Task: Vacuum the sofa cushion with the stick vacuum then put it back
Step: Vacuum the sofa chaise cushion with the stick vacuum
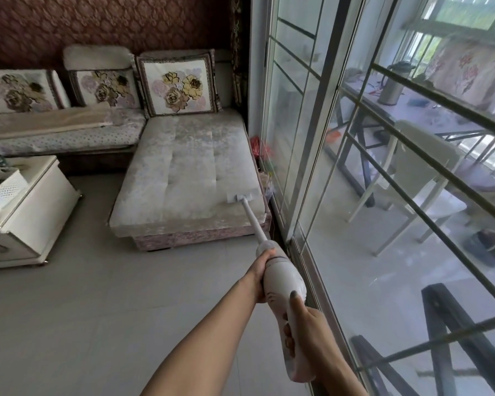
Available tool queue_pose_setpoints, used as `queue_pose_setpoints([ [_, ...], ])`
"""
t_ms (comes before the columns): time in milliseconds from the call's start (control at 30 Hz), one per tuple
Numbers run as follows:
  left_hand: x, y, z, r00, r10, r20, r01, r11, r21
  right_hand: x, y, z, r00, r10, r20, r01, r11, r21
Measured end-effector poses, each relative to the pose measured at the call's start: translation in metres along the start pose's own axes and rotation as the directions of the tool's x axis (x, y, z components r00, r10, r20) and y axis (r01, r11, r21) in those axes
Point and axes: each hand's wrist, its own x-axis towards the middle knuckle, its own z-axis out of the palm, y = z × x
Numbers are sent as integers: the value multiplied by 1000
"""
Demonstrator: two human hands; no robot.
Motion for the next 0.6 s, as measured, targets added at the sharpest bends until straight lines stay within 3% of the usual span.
queue_pose_setpoints([
  [300, 12, -1, 28, 998, -67, -2, 67, 997, 31, 18, -6, -19, 990, 115, -88, -108, 991, 82],
  [600, 26, 10, 56, 987, -147, -67, 150, 988, 46, 40, -17, -48, 975, 221, -34, -213, 964, 157],
])
